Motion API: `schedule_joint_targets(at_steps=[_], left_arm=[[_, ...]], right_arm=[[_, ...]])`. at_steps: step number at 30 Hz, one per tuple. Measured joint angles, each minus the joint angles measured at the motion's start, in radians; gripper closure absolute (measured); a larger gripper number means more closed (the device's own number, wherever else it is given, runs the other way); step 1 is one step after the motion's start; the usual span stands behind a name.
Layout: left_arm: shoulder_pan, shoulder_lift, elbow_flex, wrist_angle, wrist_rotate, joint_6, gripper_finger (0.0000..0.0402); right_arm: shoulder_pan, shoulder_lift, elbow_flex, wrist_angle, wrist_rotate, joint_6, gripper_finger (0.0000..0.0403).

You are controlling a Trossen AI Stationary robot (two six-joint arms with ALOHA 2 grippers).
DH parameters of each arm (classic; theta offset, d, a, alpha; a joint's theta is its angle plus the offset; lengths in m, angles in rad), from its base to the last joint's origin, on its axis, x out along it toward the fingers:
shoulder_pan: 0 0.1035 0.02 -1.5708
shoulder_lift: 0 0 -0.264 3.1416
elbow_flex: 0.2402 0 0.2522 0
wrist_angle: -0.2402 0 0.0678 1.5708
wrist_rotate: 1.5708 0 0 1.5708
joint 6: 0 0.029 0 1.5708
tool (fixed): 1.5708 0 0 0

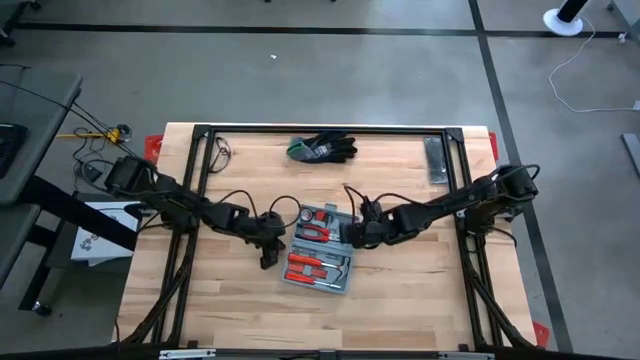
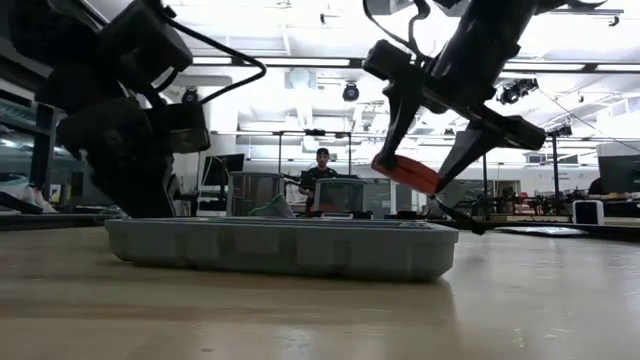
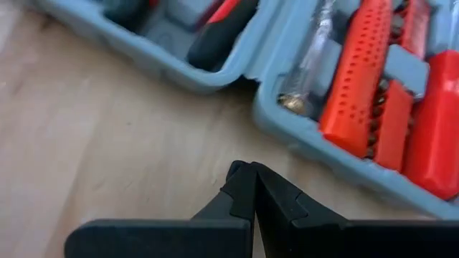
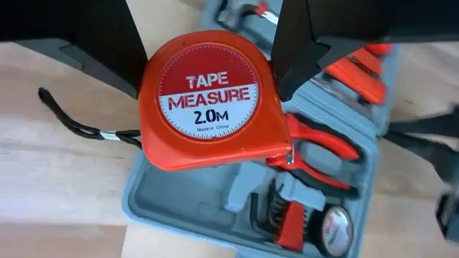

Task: Prefit tool cases
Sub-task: Put the measuring tape into the tool case

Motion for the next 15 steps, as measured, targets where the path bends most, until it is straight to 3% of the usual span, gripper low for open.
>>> schedule_joint_targets(at_steps=[4,15], left_arm=[[0.006,0.011,0.004,0.011,0.016,0.025,0.0401],[0.006,0.007,0.005,-0.002,0.041,0.063,0.0401]], right_arm=[[-0.02,-0.001,0.001,-0.015,-0.015,-0.152,0.0156],[-0.146,-0.002,0.055,-0.104,-0.198,-0.618,0.0156]])
